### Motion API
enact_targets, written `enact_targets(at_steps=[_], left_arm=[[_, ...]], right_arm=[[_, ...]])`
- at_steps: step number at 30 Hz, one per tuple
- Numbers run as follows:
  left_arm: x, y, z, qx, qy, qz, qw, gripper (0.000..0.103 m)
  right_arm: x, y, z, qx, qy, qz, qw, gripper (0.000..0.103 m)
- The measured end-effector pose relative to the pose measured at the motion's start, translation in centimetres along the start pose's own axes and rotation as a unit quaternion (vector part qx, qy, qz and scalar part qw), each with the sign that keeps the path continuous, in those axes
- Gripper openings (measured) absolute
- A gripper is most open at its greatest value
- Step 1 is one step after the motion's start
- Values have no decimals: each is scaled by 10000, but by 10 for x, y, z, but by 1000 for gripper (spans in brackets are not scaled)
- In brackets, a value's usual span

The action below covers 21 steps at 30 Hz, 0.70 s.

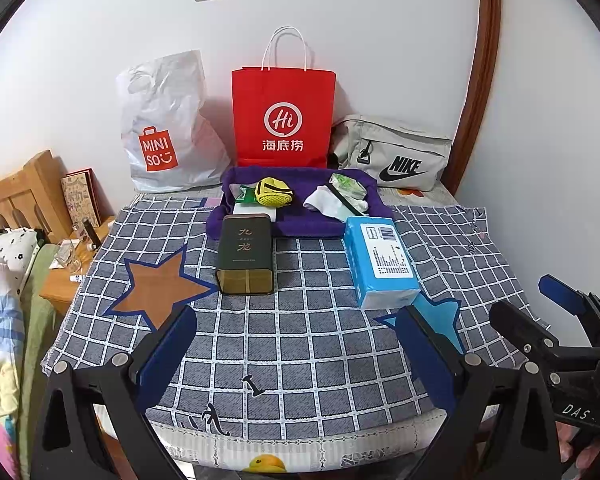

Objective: Organize soft objects

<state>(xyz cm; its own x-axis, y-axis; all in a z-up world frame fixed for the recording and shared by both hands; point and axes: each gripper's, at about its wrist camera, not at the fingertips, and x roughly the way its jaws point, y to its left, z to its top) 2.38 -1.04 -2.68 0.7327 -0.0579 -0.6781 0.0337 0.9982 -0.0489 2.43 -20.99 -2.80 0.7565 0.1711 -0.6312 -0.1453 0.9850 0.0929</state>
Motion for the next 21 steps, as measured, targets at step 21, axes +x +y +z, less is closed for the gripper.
enact_targets(at_steps=[21], left_arm=[[-2,-1,0,2,-11,-20,10000,101]], right_arm=[[-3,2,1,-6,-35,13,10000,102]])
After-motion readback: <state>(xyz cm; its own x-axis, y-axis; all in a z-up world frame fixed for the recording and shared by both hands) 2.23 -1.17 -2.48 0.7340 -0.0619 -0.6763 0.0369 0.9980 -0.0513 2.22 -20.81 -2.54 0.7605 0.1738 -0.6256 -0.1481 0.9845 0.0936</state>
